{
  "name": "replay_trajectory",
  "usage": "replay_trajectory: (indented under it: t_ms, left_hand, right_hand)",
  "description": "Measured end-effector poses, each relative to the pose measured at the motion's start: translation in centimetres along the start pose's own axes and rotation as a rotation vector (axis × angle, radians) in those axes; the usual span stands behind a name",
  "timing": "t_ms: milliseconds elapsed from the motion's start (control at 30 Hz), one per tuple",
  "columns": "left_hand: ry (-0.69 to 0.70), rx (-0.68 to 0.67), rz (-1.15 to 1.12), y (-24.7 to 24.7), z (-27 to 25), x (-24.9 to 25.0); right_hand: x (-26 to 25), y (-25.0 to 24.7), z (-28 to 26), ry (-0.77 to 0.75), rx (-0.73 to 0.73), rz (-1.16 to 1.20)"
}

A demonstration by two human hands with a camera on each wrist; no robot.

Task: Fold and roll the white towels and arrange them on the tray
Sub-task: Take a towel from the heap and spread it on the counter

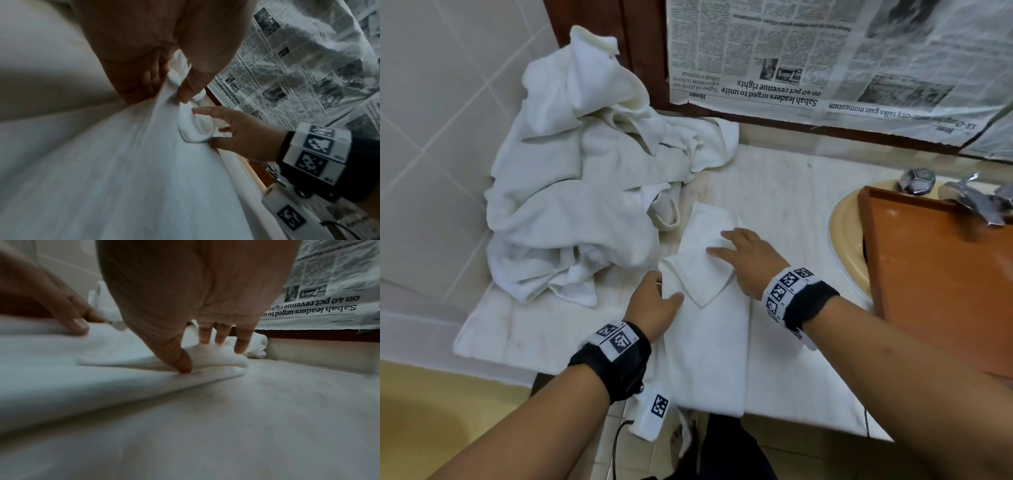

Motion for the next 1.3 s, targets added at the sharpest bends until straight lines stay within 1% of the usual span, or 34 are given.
replay_trajectory:
  t_ms: [33, 67, 100, 133, 233, 267, 333, 400, 433, 500, 533, 633, 767, 900, 1000, 1133, 1200, 1300]
  left_hand:
    - [0.038, -0.001, 0.028, -0.1, 0.3, 0.5]
    - [0.07, -0.002, 0.04, 0.0, 0.5, 0.9]
    - [0.085, -0.012, 0.029, 0.0, 0.7, 1.3]
    - [0.091, -0.014, 0.006, 0.2, 0.9, 1.7]
    - [0.084, -0.006, -0.014, 0.9, 2.1, 2.5]
    - [0.074, -0.019, -0.003, 1.2, 2.5, 2.8]
    - [0.055, -0.08, 0.068, 1.9, 3.7, 3.1]
    - [0.067, -0.133, 0.212, 2.5, 4.7, 3.2]
    - [0.081, -0.138, 0.279, 2.8, 5.1, 3.3]
    - [0.107, -0.139, 0.363, 3.2, 5.8, 3.5]
    - [0.119, -0.144, 0.398, 3.3, 6.1, 3.6]
    - [0.13, -0.174, 0.471, 3.8, 7.0, 4.2]
    - [0.136, -0.202, 0.516, 4.2, 7.8, 4.5]
    - [0.131, -0.144, 0.558, 4.7, 8.3, 4.3]
    - [0.143, -0.104, 0.625, 5.2, 8.6, 4.5]
    - [0.162, -0.098, 0.661, 5.7, 8.8, 4.8]
    - [0.175, -0.092, 0.661, 5.7, 8.8, 4.8]
    - [0.205, -0.091, 0.676, 5.9, 8.6, 4.7]
  right_hand:
    - [0.5, 0.1, 0.8, -0.038, 0.018, -0.019]
    - [0.9, -0.1, 1.3, -0.045, 0.039, -0.01]
    - [1.4, -0.4, 1.8, -0.016, 0.069, 0.036]
    - [2.0, -0.7, 2.2, 0.054, 0.112, 0.13]
    - [4.2, -1.4, 3.2, 0.355, 0.264, 0.494]
    - [5.1, -1.3, 3.5, 0.409, 0.292, 0.548]
    - [6.3, -1.2, 4.0, 0.47, 0.284, 0.542]
    - [7.1, -1.2, 4.5, 0.533, 0.213, 0.496]
    - [7.4, -1.2, 4.7, 0.549, 0.165, 0.477]
    - [7.9, -1.2, 4.9, 0.543, 0.072, 0.453]
    - [8.0, -1.2, 4.9, 0.529, 0.051, 0.461]
    - [8.2, -1.6, 4.6, 0.459, 0.065, 0.42]
    - [9.1, -1.9, 4.6, 0.508, 0.066, 0.416]
    - [9.2, -2.0, 4.6, 0.504, 0.054, 0.372]
    - [8.9, -1.9, 4.6, 0.455, 0.025, 0.344]
    - [8.9, -1.6, 4.6, 0.371, -0.055, 0.301]
    - [8.8, -1.6, 4.6, 0.339, -0.055, 0.266]
    - [9.1, -1.6, 4.4, 0.413, -0.015, 0.335]
Point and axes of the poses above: each hand's wrist, its own z-axis towards the middle knuckle, its own y-axis out of the palm, x = y × z, the point moved 1 cm from there along z, towards the middle knuckle, and after that the axes turned 10 degrees about x, right-handed, at the moved point
